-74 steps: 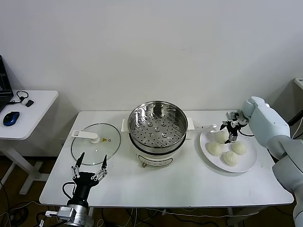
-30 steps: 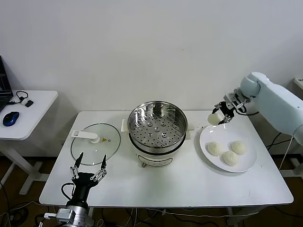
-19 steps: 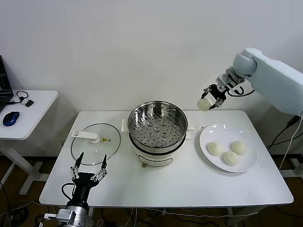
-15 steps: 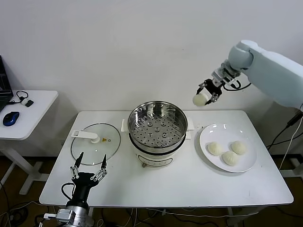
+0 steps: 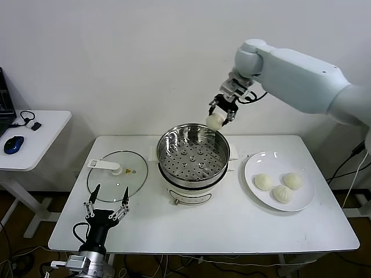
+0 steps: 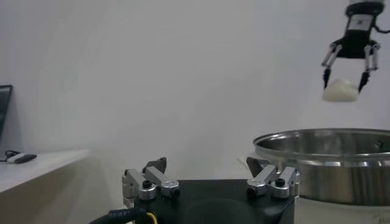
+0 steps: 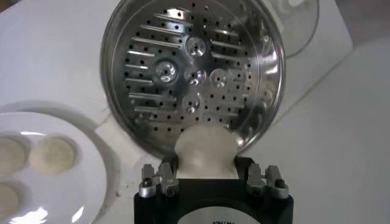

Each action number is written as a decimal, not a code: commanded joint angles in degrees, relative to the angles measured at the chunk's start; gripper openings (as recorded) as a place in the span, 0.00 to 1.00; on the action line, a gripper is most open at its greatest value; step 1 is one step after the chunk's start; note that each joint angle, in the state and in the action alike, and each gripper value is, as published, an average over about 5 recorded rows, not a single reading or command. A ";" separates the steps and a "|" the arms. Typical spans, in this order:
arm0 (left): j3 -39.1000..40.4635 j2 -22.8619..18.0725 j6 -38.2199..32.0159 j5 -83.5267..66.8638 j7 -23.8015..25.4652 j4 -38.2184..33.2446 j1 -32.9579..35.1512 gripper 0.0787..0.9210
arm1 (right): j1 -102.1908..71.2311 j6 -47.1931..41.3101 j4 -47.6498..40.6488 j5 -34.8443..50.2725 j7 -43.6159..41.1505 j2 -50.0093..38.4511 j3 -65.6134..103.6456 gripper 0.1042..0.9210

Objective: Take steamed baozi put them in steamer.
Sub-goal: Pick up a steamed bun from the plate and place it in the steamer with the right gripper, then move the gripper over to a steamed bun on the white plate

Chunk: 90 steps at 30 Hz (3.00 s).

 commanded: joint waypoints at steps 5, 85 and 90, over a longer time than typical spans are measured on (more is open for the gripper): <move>-0.30 0.34 -0.05 -0.71 -0.01 0.16 -0.06 0.88 | -7.92 10.72 -10.85 -19.21 1.08 10.93 6.48 0.64; 0.80 0.22 1.00 -2.82 -0.77 -0.04 0.27 0.88 | 1.04 -18.87 -4.09 16.58 -7.42 -21.76 -2.18 0.88; 0.93 0.27 1.03 -2.90 -0.85 -0.19 0.45 0.88 | -5.33 -20.94 -4.20 12.11 -8.19 -24.66 2.46 0.88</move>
